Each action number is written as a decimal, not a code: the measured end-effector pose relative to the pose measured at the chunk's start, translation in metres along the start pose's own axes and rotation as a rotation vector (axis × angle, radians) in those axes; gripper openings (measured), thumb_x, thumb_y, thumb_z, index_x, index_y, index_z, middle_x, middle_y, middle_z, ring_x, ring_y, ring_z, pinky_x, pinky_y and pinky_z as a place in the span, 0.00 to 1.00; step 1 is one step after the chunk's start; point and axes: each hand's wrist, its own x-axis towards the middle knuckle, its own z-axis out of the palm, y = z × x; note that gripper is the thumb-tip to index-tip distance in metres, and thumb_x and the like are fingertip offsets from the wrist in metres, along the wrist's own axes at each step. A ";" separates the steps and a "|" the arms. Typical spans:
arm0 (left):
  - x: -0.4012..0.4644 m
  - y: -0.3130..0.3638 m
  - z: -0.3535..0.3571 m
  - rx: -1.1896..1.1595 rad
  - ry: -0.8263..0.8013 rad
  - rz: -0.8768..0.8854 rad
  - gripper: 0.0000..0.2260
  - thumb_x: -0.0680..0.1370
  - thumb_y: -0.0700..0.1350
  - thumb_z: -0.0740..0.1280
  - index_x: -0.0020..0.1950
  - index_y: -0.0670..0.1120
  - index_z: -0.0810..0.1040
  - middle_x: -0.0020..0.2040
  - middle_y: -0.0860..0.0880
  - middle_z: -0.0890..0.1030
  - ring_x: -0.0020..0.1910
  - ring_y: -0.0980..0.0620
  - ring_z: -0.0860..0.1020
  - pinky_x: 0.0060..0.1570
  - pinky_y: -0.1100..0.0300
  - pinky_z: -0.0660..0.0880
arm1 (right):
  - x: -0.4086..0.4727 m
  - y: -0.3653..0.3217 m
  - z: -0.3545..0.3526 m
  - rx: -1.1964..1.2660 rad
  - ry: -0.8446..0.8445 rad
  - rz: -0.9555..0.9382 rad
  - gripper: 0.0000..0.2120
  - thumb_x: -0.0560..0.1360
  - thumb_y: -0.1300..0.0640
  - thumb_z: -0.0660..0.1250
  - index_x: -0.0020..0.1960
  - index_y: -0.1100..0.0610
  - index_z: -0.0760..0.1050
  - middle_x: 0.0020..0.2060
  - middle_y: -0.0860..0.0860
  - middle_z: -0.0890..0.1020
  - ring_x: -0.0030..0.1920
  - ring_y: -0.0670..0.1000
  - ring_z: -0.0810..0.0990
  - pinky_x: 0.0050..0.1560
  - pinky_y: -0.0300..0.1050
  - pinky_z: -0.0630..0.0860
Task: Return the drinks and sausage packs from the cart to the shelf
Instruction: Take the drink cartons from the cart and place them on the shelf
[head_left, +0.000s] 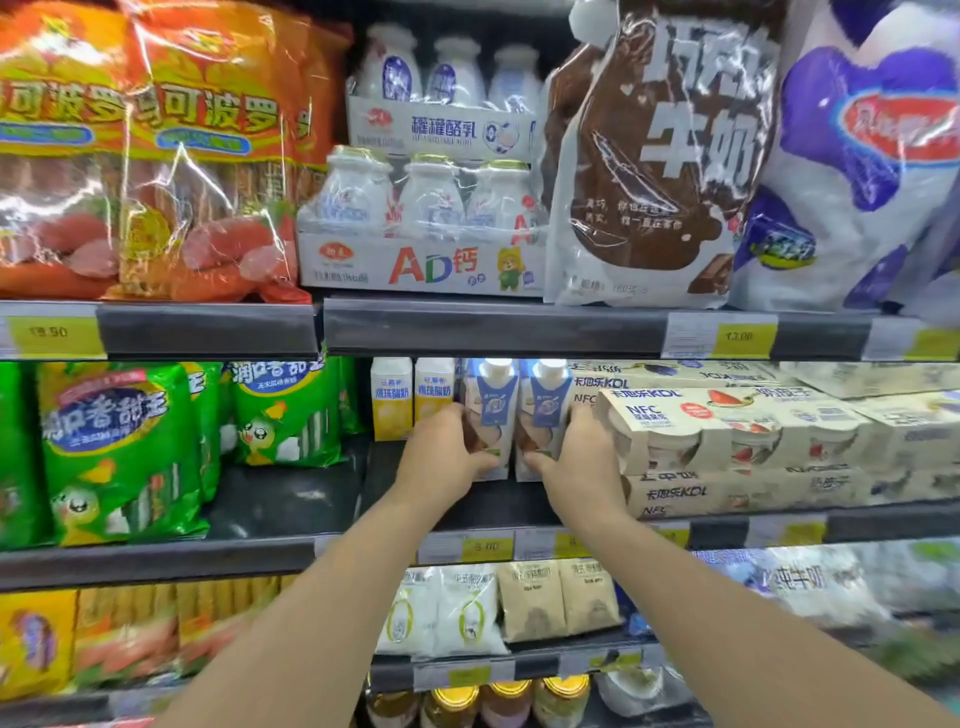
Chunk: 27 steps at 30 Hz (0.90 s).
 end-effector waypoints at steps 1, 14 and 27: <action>0.001 0.001 0.001 0.003 0.001 -0.001 0.20 0.68 0.48 0.79 0.56 0.46 0.78 0.50 0.51 0.82 0.48 0.53 0.79 0.47 0.60 0.75 | 0.001 -0.001 0.001 -0.025 0.014 -0.005 0.18 0.70 0.59 0.77 0.53 0.53 0.70 0.49 0.49 0.77 0.52 0.52 0.78 0.53 0.51 0.77; 0.001 0.007 -0.001 -0.021 0.001 -0.010 0.19 0.70 0.46 0.78 0.57 0.46 0.76 0.47 0.53 0.77 0.46 0.54 0.76 0.48 0.61 0.72 | 0.007 -0.006 0.002 -0.037 0.025 0.029 0.19 0.70 0.57 0.77 0.54 0.53 0.70 0.50 0.47 0.74 0.53 0.50 0.74 0.55 0.50 0.76; -0.046 0.020 -0.038 0.187 -0.185 -0.073 0.30 0.75 0.60 0.69 0.71 0.44 0.68 0.64 0.47 0.75 0.61 0.48 0.75 0.57 0.54 0.73 | -0.039 -0.020 -0.025 -0.043 -0.157 0.006 0.28 0.75 0.45 0.70 0.70 0.56 0.68 0.63 0.51 0.73 0.64 0.52 0.73 0.57 0.42 0.69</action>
